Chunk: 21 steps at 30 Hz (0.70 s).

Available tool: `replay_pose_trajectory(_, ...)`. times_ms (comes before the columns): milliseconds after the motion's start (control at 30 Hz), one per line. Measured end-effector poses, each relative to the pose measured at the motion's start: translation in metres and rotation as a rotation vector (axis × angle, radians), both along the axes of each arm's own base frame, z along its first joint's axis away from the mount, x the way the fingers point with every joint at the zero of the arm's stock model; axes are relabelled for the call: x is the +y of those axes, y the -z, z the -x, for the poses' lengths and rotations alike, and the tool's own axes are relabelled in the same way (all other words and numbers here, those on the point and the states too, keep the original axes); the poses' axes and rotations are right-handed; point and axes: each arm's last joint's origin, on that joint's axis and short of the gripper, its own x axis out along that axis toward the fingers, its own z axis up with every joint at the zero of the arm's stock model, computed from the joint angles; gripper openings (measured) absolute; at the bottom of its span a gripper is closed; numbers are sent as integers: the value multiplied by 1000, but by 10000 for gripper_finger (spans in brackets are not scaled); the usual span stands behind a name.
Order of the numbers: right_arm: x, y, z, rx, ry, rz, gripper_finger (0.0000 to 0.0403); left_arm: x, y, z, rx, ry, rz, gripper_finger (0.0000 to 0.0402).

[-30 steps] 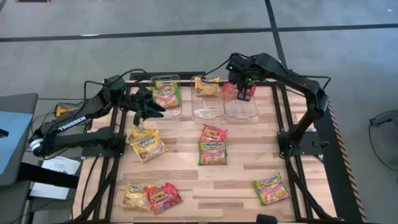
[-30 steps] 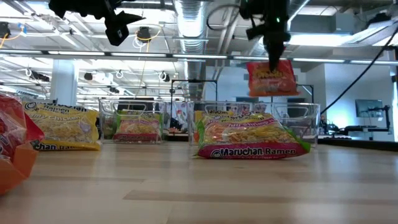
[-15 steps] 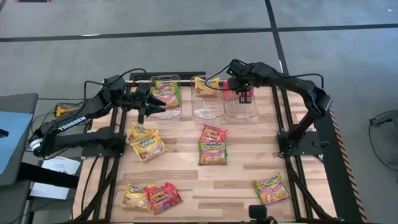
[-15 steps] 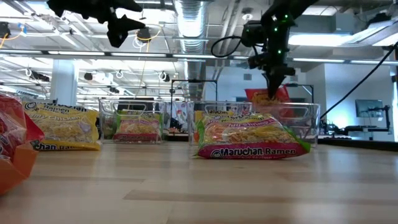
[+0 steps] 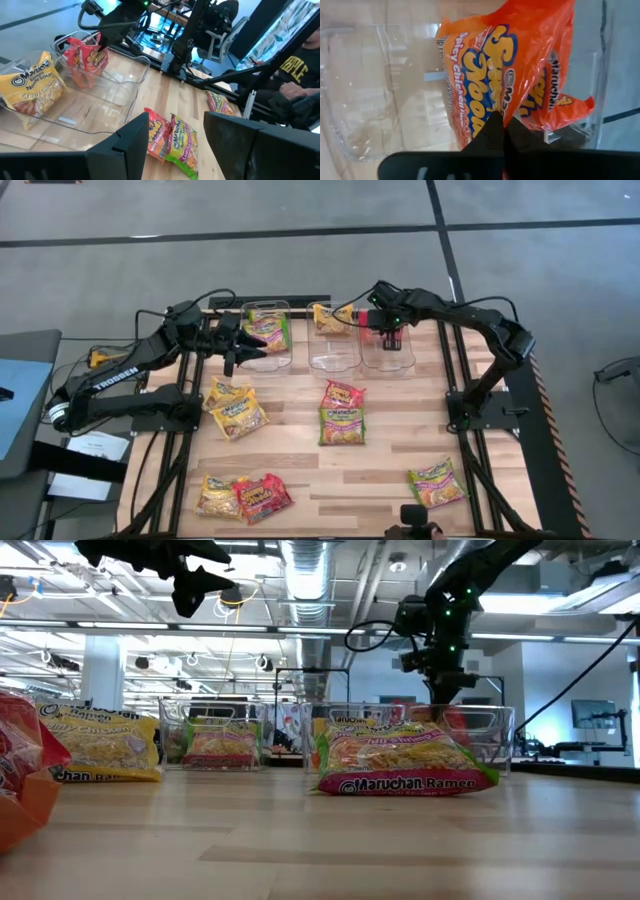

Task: Sort Maruchan noodles
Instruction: Put the red noodle pack into the right transparent bin

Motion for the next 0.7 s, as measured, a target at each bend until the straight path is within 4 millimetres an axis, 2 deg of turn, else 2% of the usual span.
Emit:
replay_pose_trajectory(467,0,1,-1,-30,26,-2,64,0,0,0,-1,-3,18,176)
replay_pose_trajectory(700,0,1,-1,-63,105,-14,112,0,0,0,0,-1,3,176)
